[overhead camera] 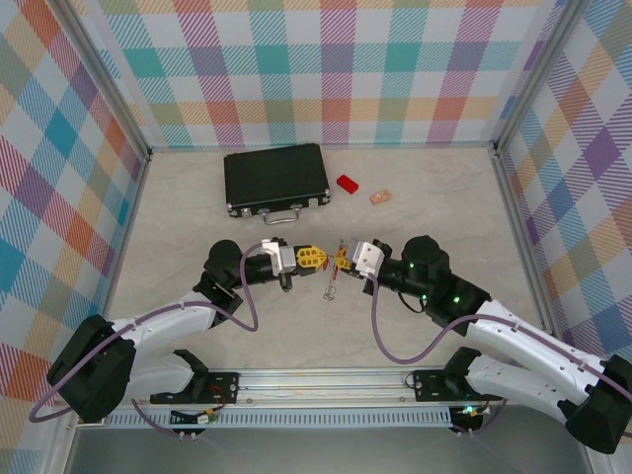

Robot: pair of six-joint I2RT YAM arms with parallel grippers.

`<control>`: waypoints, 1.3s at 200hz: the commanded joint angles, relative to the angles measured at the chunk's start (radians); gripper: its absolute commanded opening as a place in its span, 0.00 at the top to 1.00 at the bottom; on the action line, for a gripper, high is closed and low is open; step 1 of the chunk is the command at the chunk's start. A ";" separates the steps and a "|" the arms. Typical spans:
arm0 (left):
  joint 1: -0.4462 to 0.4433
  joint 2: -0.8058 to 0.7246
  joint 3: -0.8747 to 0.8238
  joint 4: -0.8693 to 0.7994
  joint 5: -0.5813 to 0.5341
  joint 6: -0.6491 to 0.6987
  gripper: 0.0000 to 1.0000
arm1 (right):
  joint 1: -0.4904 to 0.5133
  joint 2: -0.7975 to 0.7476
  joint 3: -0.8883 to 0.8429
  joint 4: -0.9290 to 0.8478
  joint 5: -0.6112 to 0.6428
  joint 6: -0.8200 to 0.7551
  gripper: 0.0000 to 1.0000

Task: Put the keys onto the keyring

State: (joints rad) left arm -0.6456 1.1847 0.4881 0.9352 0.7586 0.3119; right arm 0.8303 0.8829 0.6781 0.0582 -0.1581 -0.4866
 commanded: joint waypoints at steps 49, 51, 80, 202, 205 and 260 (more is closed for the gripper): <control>-0.005 -0.036 0.043 -0.135 0.007 0.108 1.00 | -0.003 0.013 0.094 -0.103 0.015 -0.051 1.00; -0.005 -0.038 0.043 -0.139 0.005 0.111 1.00 | -0.003 0.013 0.097 -0.109 0.016 -0.053 1.00; -0.006 -0.041 0.040 -0.143 -0.017 0.129 1.00 | -0.003 0.024 0.118 -0.159 0.013 -0.066 1.00; -0.015 -0.041 0.041 -0.139 -0.021 0.134 1.00 | -0.003 0.054 0.134 -0.171 -0.008 -0.063 1.00; -0.016 -0.041 0.041 -0.139 -0.021 0.134 1.00 | -0.004 0.053 0.133 -0.169 -0.007 -0.063 1.00; -0.020 -0.042 0.046 -0.147 -0.011 0.131 1.00 | -0.002 0.060 0.136 -0.170 -0.014 -0.063 1.00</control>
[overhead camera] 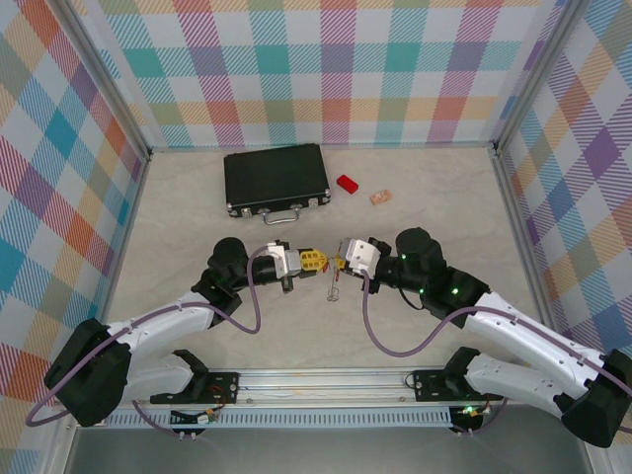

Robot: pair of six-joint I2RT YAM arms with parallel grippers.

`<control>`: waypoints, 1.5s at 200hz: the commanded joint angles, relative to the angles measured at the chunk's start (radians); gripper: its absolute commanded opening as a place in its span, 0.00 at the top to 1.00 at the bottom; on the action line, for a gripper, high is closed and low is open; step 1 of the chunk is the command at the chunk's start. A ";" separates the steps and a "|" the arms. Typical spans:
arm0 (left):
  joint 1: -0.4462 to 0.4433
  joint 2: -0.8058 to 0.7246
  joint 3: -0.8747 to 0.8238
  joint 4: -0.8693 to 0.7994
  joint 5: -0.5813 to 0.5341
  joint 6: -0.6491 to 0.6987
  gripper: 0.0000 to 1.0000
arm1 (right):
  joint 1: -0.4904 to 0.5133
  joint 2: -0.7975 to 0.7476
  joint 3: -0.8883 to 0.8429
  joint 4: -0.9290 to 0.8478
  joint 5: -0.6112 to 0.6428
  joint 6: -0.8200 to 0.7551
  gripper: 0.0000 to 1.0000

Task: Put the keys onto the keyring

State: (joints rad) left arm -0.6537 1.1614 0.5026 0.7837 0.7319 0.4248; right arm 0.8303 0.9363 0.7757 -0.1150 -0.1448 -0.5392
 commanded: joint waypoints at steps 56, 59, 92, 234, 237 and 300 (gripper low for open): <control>-0.014 -0.021 0.028 0.005 -0.008 0.025 1.00 | -0.002 0.007 0.037 -0.003 -0.039 -0.007 1.00; -0.014 -0.021 0.028 0.005 -0.010 0.025 1.00 | -0.002 0.007 0.037 -0.002 -0.039 -0.009 1.00; -0.015 -0.019 0.030 -0.004 -0.014 0.029 1.00 | -0.002 0.006 0.033 0.000 -0.044 -0.008 1.00; -0.015 -0.009 0.033 -0.017 -0.042 0.041 1.00 | 0.009 -0.003 0.025 0.012 -0.100 0.003 1.00; -0.015 -0.008 0.032 -0.015 -0.044 0.042 1.00 | 0.010 -0.005 0.025 0.012 -0.103 0.005 1.00; -0.017 -0.009 0.031 -0.015 -0.072 0.044 1.00 | 0.012 -0.001 0.029 0.011 -0.162 0.032 1.00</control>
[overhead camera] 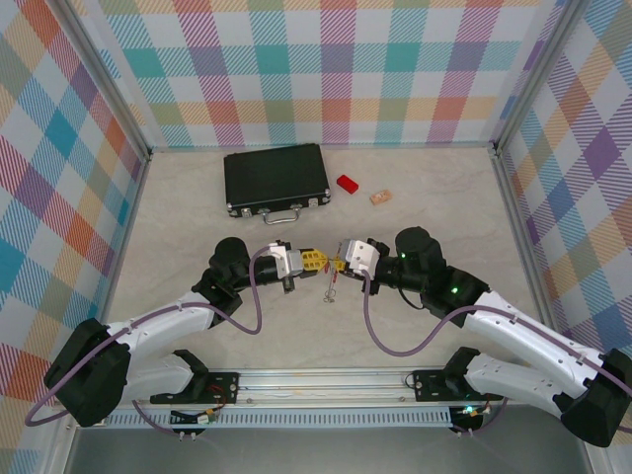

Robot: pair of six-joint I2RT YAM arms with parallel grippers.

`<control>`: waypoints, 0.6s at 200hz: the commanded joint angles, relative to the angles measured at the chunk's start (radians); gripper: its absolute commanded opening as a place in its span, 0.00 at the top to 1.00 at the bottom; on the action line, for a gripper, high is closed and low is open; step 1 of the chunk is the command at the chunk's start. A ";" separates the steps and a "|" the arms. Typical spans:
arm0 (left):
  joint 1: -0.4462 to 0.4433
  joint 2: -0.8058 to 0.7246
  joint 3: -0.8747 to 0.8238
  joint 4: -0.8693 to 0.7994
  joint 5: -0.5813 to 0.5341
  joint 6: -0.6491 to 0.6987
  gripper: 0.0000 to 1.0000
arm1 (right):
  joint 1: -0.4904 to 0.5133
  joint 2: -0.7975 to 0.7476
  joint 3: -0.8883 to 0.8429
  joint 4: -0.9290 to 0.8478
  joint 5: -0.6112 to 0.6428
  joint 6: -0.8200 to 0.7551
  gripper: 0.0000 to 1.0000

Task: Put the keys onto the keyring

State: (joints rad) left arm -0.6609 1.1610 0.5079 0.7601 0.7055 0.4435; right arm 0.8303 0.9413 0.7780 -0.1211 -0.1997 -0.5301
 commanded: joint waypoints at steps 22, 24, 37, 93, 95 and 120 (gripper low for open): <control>-0.010 -0.012 0.024 0.008 -0.046 0.025 1.00 | 0.012 -0.005 0.027 0.012 -0.104 0.021 1.00; -0.010 -0.013 0.024 0.009 -0.047 0.026 1.00 | 0.012 -0.005 0.026 0.012 -0.104 0.022 1.00; -0.011 -0.013 0.024 0.008 -0.047 0.026 1.00 | 0.012 -0.005 0.025 0.015 -0.101 0.023 1.00; -0.017 0.000 0.021 0.031 -0.027 0.026 1.00 | 0.012 -0.006 0.015 0.051 -0.066 0.071 1.00; -0.017 0.000 0.021 0.032 -0.025 0.026 1.00 | 0.013 -0.006 0.016 0.052 -0.062 0.073 1.00; -0.023 0.002 0.017 0.045 -0.023 0.024 1.00 | 0.010 -0.002 0.016 0.063 -0.037 0.104 1.00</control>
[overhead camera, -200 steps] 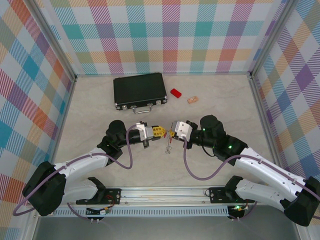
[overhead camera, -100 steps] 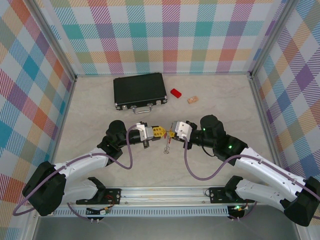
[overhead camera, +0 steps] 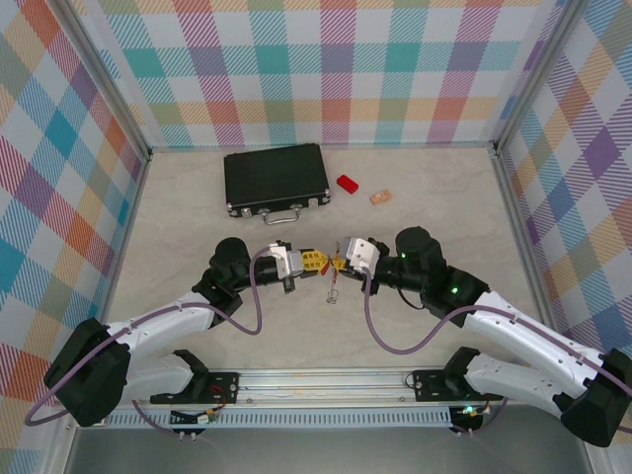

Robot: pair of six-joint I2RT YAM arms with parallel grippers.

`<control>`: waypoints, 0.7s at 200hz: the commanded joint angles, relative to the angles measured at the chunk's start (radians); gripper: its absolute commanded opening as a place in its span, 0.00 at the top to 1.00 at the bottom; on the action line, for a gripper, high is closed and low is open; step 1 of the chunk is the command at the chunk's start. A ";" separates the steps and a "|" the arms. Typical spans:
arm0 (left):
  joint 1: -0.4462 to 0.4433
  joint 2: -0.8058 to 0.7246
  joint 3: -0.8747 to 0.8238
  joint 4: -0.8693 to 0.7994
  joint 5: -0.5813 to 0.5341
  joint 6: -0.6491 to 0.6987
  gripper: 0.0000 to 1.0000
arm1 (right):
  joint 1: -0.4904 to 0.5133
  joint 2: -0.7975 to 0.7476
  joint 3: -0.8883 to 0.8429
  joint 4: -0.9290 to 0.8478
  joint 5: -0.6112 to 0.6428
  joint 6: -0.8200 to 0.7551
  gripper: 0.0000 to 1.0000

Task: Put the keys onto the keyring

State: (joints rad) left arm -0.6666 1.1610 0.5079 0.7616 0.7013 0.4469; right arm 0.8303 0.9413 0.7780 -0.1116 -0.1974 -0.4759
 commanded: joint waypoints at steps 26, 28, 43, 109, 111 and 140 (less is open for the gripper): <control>-0.020 0.002 0.017 0.045 -0.010 0.021 1.00 | 0.007 0.006 0.021 0.052 -0.011 0.080 1.00; -0.020 0.002 0.017 0.046 -0.010 0.021 1.00 | 0.007 0.007 0.021 0.052 -0.009 0.081 1.00; -0.023 0.002 0.018 0.041 -0.004 0.021 1.00 | 0.005 0.007 0.021 0.058 0.000 0.097 1.00; -0.028 -0.003 0.018 0.036 0.004 0.019 1.00 | -0.006 0.024 0.035 0.049 0.050 0.134 1.00; -0.028 -0.002 0.018 0.036 0.004 0.019 1.00 | -0.006 0.025 0.035 0.049 0.051 0.134 1.00; -0.028 -0.005 0.017 0.036 0.005 0.019 1.00 | -0.009 0.027 0.035 0.047 0.069 0.136 1.00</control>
State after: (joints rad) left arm -0.6739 1.1618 0.5079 0.7616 0.6949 0.4469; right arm 0.8276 0.9699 0.7784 -0.0917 -0.1459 -0.3679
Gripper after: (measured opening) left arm 0.045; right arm 0.048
